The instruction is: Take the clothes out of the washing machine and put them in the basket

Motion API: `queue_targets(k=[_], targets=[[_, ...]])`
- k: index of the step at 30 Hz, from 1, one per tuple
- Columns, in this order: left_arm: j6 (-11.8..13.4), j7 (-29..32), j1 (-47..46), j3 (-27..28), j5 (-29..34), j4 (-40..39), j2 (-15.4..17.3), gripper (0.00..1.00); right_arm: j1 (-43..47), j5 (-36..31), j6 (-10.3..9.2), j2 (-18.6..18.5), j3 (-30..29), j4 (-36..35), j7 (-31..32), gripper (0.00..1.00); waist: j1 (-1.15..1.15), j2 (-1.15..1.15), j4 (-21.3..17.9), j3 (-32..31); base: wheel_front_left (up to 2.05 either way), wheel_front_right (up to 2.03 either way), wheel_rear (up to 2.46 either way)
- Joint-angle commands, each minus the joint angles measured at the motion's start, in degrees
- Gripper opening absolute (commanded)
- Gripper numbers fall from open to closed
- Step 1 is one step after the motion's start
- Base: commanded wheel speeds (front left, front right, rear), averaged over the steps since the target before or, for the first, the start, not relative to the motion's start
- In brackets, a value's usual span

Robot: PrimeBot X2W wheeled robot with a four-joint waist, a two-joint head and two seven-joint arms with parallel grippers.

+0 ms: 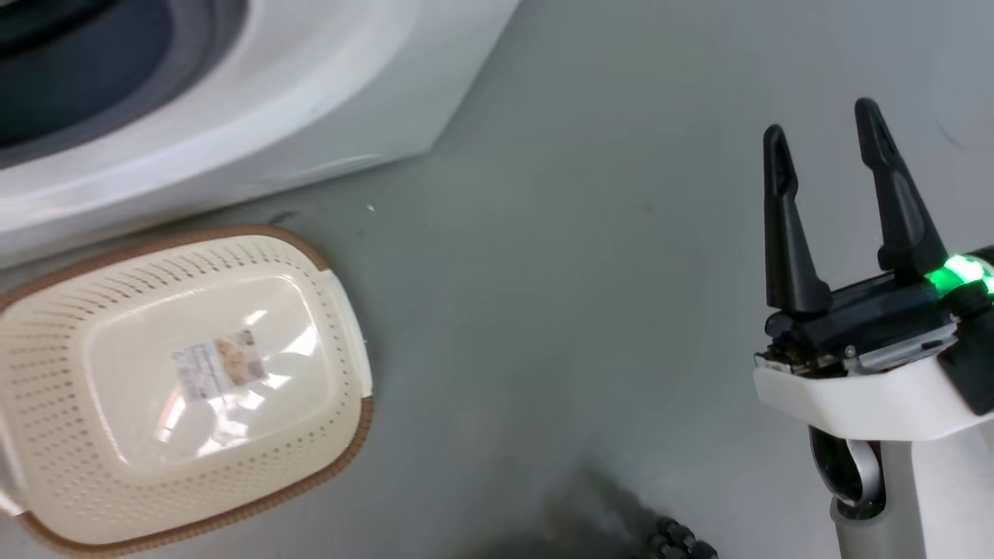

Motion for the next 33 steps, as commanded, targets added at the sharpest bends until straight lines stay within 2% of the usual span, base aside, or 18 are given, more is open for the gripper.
queue_targets(k=[1,5,10,17,25,30,33], targets=[[0.0,-2.0,2.1,0.3,-0.6,0.3,-0.8,0.00,1.1,-0.6,-0.05,0.1,-0.2,0.5,-0.1,1.00,0.00,0.00,3.3,-4.6,0.00,0.00,0.00],[-0.2,-8.1,7.0,0.8,-1.9,0.2,-3.6,0.00,2.4,-2.5,-0.05,0.1,-0.9,1.7,-0.1,1.00,0.00,0.00,5.6,-9.3,0.00,0.00,0.00],[0.3,-10.8,14.2,2.6,-3.2,-3.7,-5.5,0.00,4.2,-3.6,-0.05,0.1,-1.0,3.0,-0.1,1.00,0.00,0.00,8.1,-14.6,0.00,0.00,0.00],[4.0,-10.9,29.2,10.1,-2.0,-21.9,-5.4,0.00,6.1,-4.5,-0.05,0.0,-1.3,4.5,-0.1,1.00,0.00,0.00,11.1,-20.9,0.00,0.00,0.00],[8.5,-10.9,48.2,16.1,3.7,-43.3,-6.8,0.00,7.5,-5.0,-0.05,0.1,-2.6,5.2,-0.1,1.00,0.00,0.00,13.7,-25.7,0.00,0.00,0.00],[10.4,-10.9,57.5,17.0,6.6,-52.2,-9.2,0.00,8.2,-5.5,-0.04,0.1,-4.7,5.7,-0.1,1.00,0.00,0.00,15.8,-27.5,0.00,0.00,0.00],[10.1,-10.9,61.9,17.3,5.3,-53.5,-11.1,0.00,8.3,-5.9,-0.05,0.1,-4.6,5.5,-0.1,1.00,0.00,0.00,16.1,-27.9,0.00,0.00,0.00]])
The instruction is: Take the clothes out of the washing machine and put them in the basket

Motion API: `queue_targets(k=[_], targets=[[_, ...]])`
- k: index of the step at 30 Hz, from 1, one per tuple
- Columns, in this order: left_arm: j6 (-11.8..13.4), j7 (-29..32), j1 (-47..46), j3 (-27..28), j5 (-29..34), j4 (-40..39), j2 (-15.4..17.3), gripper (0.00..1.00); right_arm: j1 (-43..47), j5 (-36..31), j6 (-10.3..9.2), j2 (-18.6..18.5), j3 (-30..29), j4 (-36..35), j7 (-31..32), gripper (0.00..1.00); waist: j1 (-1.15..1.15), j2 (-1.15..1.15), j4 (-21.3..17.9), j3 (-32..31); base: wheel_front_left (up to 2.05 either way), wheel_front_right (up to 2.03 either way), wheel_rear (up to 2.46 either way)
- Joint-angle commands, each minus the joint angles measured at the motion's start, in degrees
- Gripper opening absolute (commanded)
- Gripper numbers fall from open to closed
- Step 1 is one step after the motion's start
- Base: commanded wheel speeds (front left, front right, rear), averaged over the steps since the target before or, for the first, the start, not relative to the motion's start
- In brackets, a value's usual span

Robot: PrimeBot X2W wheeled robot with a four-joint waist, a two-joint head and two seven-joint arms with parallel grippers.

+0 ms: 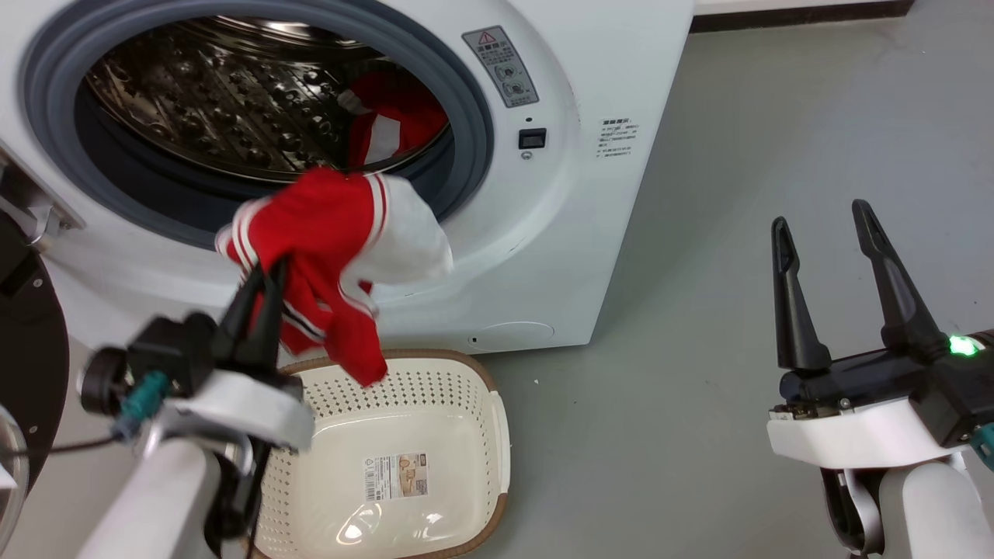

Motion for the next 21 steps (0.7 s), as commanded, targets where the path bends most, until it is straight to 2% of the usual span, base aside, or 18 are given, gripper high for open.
queue_targets(k=[1,9,21], targets=[[-0.1,-0.2,2.0,0.2,-0.1,-0.2,-0.6,0.00,0.5,-0.5,-0.06,0.1,-0.1,-0.1,-0.1,1.00,0.01,0.00,0.4,-0.1,0.00,0.00,0.00],[-2.2,-0.2,6.2,-0.5,0.0,7.5,-4.1,0.00,0.1,-1.2,-0.06,0.1,0.1,-0.8,-0.1,1.00,0.01,0.00,0.4,2.8,0.00,0.00,0.00],[-7.0,-0.2,-2.1,0.4,2.0,27.7,-8.4,0.00,-3.4,-3.3,-0.06,0.1,0.6,-3.9,-0.1,1.00,0.01,0.00,-3.0,14.9,0.00,0.00,0.00]])
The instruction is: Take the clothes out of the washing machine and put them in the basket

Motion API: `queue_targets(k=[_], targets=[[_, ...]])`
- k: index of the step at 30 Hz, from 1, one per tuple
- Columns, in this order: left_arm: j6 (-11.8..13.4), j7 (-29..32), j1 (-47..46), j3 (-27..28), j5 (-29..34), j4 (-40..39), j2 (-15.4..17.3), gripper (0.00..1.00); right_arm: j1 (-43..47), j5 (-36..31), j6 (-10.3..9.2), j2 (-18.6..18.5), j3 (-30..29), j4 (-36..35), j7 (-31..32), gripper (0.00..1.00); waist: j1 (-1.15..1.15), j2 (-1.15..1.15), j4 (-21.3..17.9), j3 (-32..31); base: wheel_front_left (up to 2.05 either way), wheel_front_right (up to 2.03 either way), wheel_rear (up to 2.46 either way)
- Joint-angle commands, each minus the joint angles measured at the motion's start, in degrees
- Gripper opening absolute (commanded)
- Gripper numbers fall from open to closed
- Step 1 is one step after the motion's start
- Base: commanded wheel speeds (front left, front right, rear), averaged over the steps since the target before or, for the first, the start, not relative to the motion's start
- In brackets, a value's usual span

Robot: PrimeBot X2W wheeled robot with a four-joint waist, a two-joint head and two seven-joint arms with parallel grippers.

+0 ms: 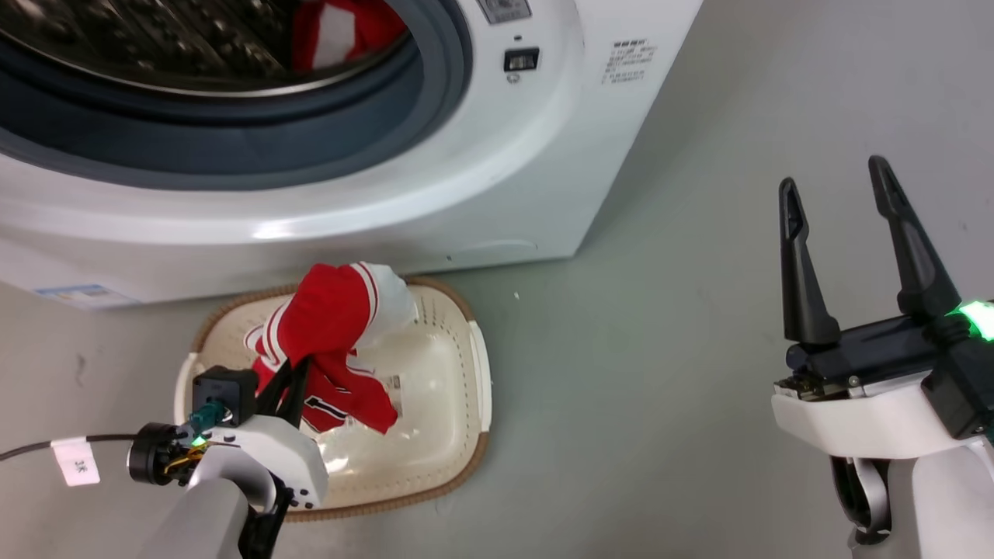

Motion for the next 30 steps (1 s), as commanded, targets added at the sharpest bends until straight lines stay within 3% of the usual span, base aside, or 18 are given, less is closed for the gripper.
queue_targets(k=[1,11,25,26,27,30], targets=[[-0.3,-0.2,-2.3,0.4,0.8,2.5,-0.4,0.00,-1.3,-0.3,-0.06,0.1,0.1,-0.9,-0.1,1.00,0.00,0.00,-1.8,4.7,0.00,0.00,0.00],[-2.3,-0.2,-11.7,0.1,4.0,18.3,-1.8,0.00,-3.4,0.2,-0.06,0.1,0.5,-3.7,-0.1,1.00,0.00,0.00,-4.5,13.3,0.00,0.00,0.00],[-2.3,-0.2,-15.7,2.7,4.0,27.3,-2.0,0.00,-4.5,1.3,-0.06,0.1,0.6,-4.7,-0.1,1.00,0.00,0.00,-5.7,16.5,0.00,0.00,0.00],[-2.1,-0.2,-15.9,2.9,4.1,27.5,-2.0,0.78,-4.6,1.3,-0.06,0.1,0.8,-4.7,-0.1,1.00,0.00,0.00,-5.6,16.3,0.00,0.00,0.00],[-1.9,-0.2,-15.8,3.1,4.0,27.7,-2.1,1.00,-4.6,1.2,-0.06,0.1,1.0,-4.6,-0.1,1.00,0.00,0.00,-5.5,16.1,0.00,0.00,0.00],[-1.5,-0.2,-14.9,4.1,4.6,25.4,-1.9,1.00,-4.6,1.1,-0.06,0.1,1.0,-4.2,-0.1,1.00,0.00,0.00,-5.1,15.0,0.00,0.00,0.00]])
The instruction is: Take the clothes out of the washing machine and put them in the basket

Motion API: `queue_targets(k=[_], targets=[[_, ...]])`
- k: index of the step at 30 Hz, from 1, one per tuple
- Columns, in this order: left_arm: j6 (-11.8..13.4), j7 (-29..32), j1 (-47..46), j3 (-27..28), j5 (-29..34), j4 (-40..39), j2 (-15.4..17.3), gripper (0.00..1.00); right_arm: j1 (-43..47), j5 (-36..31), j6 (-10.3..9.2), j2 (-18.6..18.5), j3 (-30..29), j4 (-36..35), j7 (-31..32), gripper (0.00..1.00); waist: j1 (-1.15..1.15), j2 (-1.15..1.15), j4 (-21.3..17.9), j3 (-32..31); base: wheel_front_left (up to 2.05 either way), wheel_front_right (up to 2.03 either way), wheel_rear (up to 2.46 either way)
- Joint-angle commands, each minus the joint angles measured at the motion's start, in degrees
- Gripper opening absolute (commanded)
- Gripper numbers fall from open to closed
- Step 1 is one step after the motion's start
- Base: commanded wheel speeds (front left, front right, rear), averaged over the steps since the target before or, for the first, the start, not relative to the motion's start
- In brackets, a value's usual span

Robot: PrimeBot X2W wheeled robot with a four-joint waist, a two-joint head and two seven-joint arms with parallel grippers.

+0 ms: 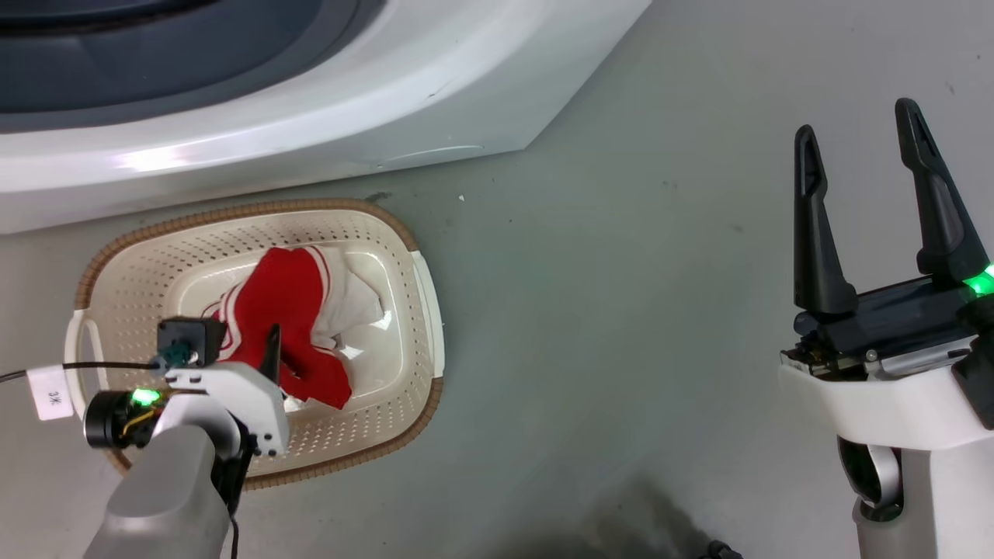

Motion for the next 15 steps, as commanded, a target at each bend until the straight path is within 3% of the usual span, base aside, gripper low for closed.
queue_targets(k=[1,5,15], targets=[[0.5,-0.2,0.7,0.8,0.3,-1.4,0.1,1.00,-0.8,0.2,-0.06,0.1,-0.1,0.2,-0.1,1.00,-0.01,0.00,0.4,-0.8,0.00,0.00,0.00],[1.1,-0.1,4.0,2.9,1.2,-5.3,0.0,1.00,-0.8,0.2,-0.06,0.1,0.4,0.9,-0.1,1.00,-0.01,0.00,1.2,-3.3,0.00,0.00,0.00],[-0.1,-0.2,11.8,7.9,4.5,-15.7,-2.4,1.00,1.1,0.1,-0.06,0.1,1.0,3.4,-0.1,1.00,-0.01,0.00,4.0,-12.0,0.00,0.00,0.00]])
